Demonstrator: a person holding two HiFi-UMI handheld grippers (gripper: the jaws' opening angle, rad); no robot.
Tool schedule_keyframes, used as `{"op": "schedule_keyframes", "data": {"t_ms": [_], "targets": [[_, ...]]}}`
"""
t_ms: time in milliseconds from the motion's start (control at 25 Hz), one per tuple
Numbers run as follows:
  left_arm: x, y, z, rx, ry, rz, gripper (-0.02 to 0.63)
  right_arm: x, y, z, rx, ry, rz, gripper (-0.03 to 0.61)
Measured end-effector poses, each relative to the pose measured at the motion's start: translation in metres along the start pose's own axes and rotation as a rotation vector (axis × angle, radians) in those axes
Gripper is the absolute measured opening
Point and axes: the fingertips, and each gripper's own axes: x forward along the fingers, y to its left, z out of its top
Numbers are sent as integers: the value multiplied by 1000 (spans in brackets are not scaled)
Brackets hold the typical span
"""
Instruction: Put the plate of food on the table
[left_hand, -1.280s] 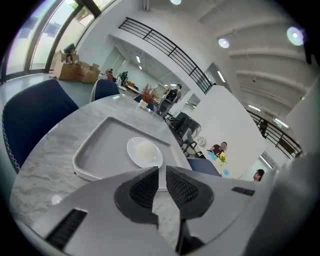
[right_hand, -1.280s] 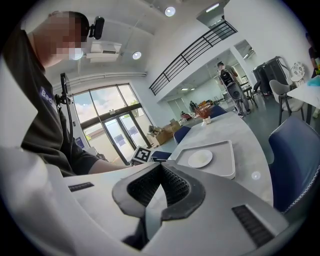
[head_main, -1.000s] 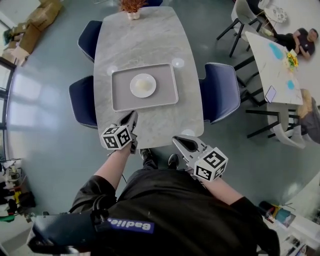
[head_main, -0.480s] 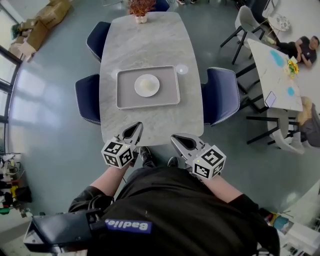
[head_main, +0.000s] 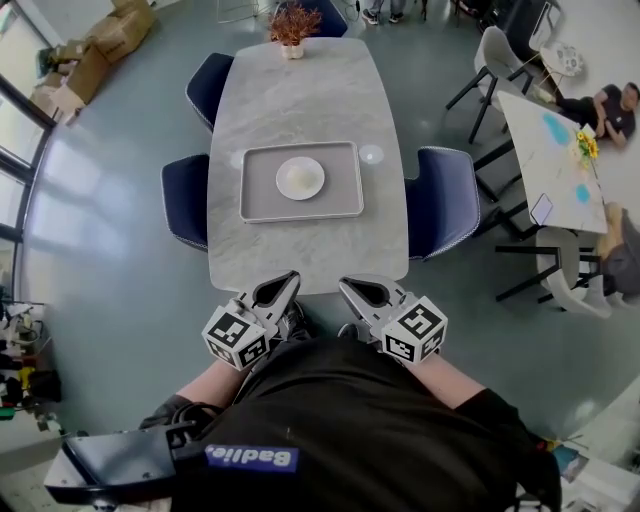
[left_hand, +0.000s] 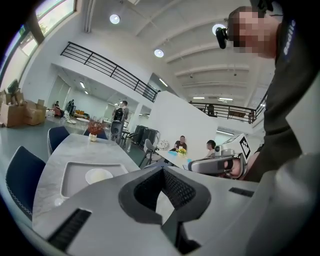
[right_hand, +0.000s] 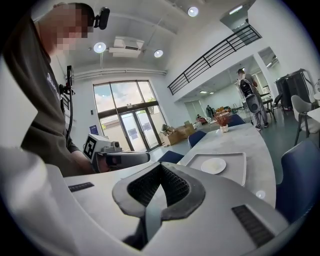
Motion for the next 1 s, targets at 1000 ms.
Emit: {"op": "schedule_keyframes", "data": {"t_ms": [1000], "targets": [[-18,-69,25,153,-71,-125,8,-1,34,6,-123,-37,73,11]]}}
